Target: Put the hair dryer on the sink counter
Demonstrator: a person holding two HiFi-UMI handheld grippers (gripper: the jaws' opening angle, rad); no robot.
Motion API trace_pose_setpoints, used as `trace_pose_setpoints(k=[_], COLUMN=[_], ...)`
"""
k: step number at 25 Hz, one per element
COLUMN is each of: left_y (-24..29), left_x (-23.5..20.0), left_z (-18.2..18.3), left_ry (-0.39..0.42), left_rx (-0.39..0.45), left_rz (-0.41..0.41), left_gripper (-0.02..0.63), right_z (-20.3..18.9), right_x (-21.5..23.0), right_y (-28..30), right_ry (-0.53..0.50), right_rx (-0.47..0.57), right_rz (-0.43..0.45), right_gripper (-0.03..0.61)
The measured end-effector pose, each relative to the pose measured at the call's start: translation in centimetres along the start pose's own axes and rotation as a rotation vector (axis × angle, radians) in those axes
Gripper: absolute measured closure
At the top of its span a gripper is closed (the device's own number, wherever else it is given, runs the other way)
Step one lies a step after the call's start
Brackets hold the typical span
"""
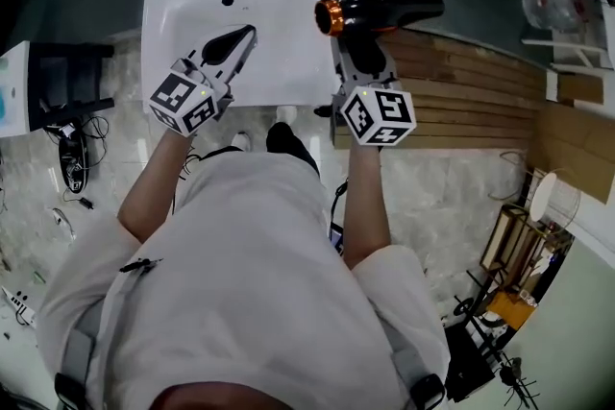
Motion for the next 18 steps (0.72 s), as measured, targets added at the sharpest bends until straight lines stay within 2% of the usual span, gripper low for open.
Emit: trace_pose_setpoints(k=[9,18], left_y=[3.5,6.0], left_x=[-2.1,-5.2], left_z=[0.5,-0.8], left_ry=[-0.009,-0.047], left_rx=[0.013,0.002], left_rz=[0.055,0.176], left_gripper=[0.615,0.615], right_z=[-0.6,-3.9], right_x=[1.0,1.8], right_y=[6.6,12.4], right_ry=[0.013,0.029], right_rx=[-0.089,-0.218], right_rz=[0.057,0.051], right_gripper=[0.394,0.394])
Point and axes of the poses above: the fingertips, and each gripper's own axes: y forward along the fingers, x to its right, z out of its top, the point moved 9 cm from there along -y, backward along the fingers, and after that the axes turned 14 degrees about -z, right-handed, at the moved point
